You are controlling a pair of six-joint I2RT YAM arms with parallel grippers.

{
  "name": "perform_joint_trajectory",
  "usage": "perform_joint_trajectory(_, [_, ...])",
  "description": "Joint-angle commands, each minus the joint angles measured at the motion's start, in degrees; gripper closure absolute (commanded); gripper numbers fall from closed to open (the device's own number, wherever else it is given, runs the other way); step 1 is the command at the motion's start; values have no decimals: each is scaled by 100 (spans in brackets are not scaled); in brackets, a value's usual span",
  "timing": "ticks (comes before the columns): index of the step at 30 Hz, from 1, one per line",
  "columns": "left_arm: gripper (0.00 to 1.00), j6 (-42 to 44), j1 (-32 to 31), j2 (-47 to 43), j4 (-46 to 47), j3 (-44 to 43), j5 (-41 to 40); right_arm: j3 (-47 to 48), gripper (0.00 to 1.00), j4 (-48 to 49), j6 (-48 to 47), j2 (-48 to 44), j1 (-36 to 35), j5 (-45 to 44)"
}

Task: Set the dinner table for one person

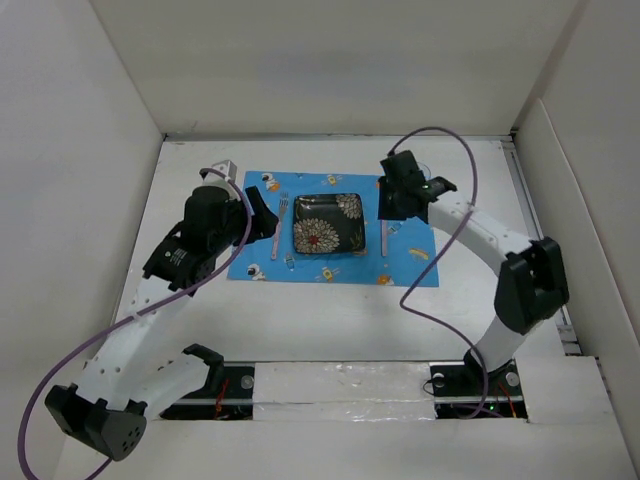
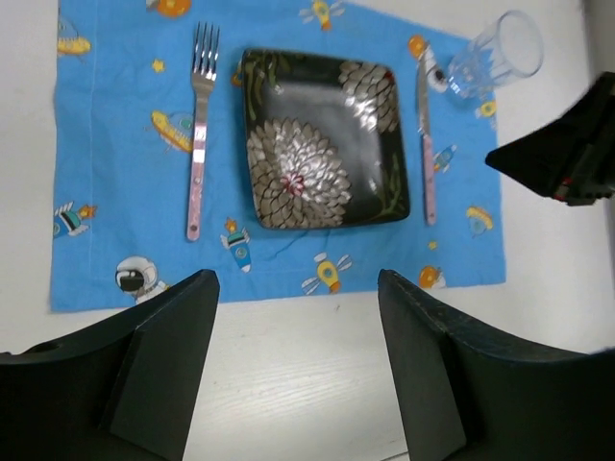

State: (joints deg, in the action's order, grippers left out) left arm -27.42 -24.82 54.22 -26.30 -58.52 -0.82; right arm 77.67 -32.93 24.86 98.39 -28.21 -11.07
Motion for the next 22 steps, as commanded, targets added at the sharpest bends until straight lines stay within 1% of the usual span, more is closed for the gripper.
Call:
perform_joint_trajectory(1, [35, 0, -32, -113, 214, -833, -164, 828, 78, -135, -70, -1144, -27, 272])
perform_joint_trajectory(2, [35, -35, -32, -61, 213, -1019, -190, 933, 100, -100, 35, -1373, 60, 272])
perform_joint_trajectory(3, [34, -105, -32, -17, 231, -1230, -225, 1091, 100, -39, 97, -1871, 122, 263])
perform_joint_trajectory(4, [33, -149, -32, 36, 266, -1719, -243, 1119, 100, 197, 159, -2189, 122, 237])
perform_joint_trajectory(5, [32, -150, -32, 158, 266, -1985, -278, 1058, 100, 477, 168, -2532, 122, 115])
perform_joint_trajectory(6, [31, -132, -32, 212, 258, -2275, -383, 918, 100, 837, 185, -3283, 122, 1])
perform_joint_trajectory(7, [31, -97, -32, 273, 205, -2539, -471, 638, 99, 1415, 194, -3622, 201, -113])
perform_joint_trajectory(8, [31, -10, -32, 335, 144, -3055, -602, 566, 86, 1577, 299, -3921, 271, -428])
perform_joint_trajectory(9, [30, 26, -32, 344, 82, -3286, -882, 548, 80, 1622, 370, -4150, 359, -579])
perform_joint_trajectory(10, [30, 78, -32, 335, 21, -3558, -1015, 617, 70, 1510, 414, -4457, 586, -876])
perform_joint_trajectory(12, [27, 167, -32, 151, 20, -3614, -1427, 697, 61, 1264, 511, -4635, 842, -1028])
perform_joint_trajectory(13, [27, 193, -32, 64, 46, -3483, -1517, 714, 54, 1010, 520, -4671, 1078, -1011])
perform_joint_trajectory(15, [24, 298, -32, -252, 160, -3211, -1736, 636, 48, 745, 607, -4680, 1299, -933])
perform_joint_trajectory(16, [24, 342, -32, -358, 187, -2853, -1798, 575, 46, 518, 642, -4671, 1387, -862])
perform_joint_trajectory(17, [24, 369, -32, -559, 196, -2701, -1868, 443, 43, 437, 686, -4636, 1562, -627])
perform_joint_trajectory(19, [24, 404, -32, -710, 213, -2289, -1957, 311, 42, 270, 748, -4583, 1713, -214])
perform_joint_trajectory(21, [24, 395, -32, -834, 214, -2085, -1922, 144, 41, 260, 809, -4522, 1844, 25])
perform_joint_trajectory(22, [23, 308, -32, -860, 118, -1971, -1852, 152, 38, 252, 853, -4452, 1845, 322])
